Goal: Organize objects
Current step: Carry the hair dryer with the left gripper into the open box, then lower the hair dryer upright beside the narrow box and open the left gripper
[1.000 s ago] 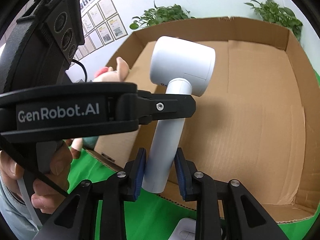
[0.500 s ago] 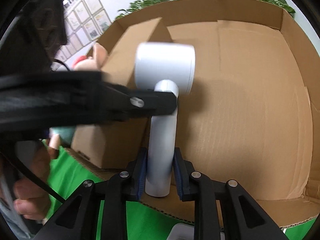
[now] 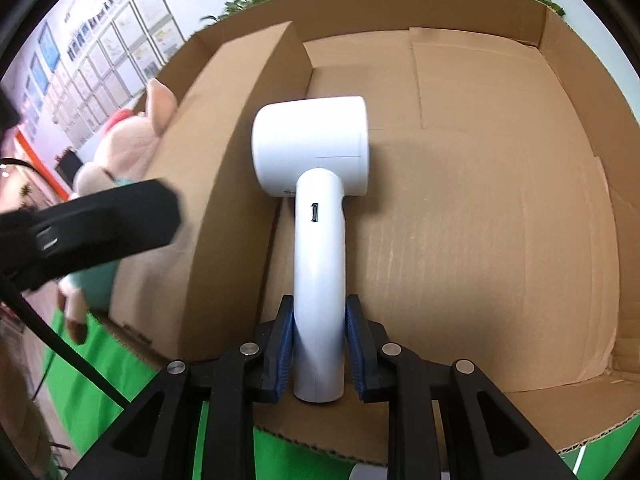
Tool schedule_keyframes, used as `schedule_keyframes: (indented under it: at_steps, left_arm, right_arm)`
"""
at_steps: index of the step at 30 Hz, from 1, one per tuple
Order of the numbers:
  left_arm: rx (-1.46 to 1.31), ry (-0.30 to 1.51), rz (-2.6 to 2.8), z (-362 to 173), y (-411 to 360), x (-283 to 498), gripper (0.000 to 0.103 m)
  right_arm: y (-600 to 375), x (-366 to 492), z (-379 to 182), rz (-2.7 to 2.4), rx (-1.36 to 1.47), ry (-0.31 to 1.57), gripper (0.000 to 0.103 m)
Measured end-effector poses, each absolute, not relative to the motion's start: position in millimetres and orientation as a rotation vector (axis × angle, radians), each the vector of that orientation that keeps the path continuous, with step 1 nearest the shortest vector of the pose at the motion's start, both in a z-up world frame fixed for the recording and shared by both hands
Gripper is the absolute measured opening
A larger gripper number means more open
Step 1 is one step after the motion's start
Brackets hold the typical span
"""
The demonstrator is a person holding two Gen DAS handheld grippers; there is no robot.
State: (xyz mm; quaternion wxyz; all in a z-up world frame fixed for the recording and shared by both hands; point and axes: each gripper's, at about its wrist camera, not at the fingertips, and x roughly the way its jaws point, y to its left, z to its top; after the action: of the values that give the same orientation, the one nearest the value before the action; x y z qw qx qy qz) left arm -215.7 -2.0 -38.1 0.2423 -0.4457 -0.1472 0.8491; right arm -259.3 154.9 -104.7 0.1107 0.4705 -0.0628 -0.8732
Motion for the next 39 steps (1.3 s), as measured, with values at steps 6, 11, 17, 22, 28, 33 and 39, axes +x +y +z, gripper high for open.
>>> schedule_keyframes:
  at_steps: [6, 11, 17, 22, 28, 33, 39]
  left_arm:
    - [-1.201, -0.417, 2.34, -35, -18, -206, 0.03]
    - [-1.192, -0.435, 2.352, -37, -26, -203, 0.03]
    - [-1.183, -0.458, 2.358, -39, -34, -197, 0.03]
    - [-1.18, -0.458, 2.358, -42, -34, -194, 0.03]
    - [-1.179, -0.463, 2.363, -43, -36, -189, 0.03]
    - [-1.171, -0.469, 2.373, -42, -39, -183, 0.03]
    - [-1.161, -0.442, 2.428, -40, -38, -176, 0.033]
  right_arm:
    - [151, -260, -108, -2.6, 1.4, -0.171, 0.024]
    - [160, -266, -109, -2.584, 1.398, -0.238, 0.028]
    - [160, -268, -106, -2.579, 1.394, -0.216, 0.026]
    - [157, -256, -100, -2.578, 1.406, -0.25, 0.024]
    - [154, -256, -105, -2.581, 1.416, -0.287, 0.024]
    - [155, -261, -106, -2.585, 1.418, -0.281, 0.024]
    - [155, -261, -104, -2.576, 1.419, -0.284, 0.026]
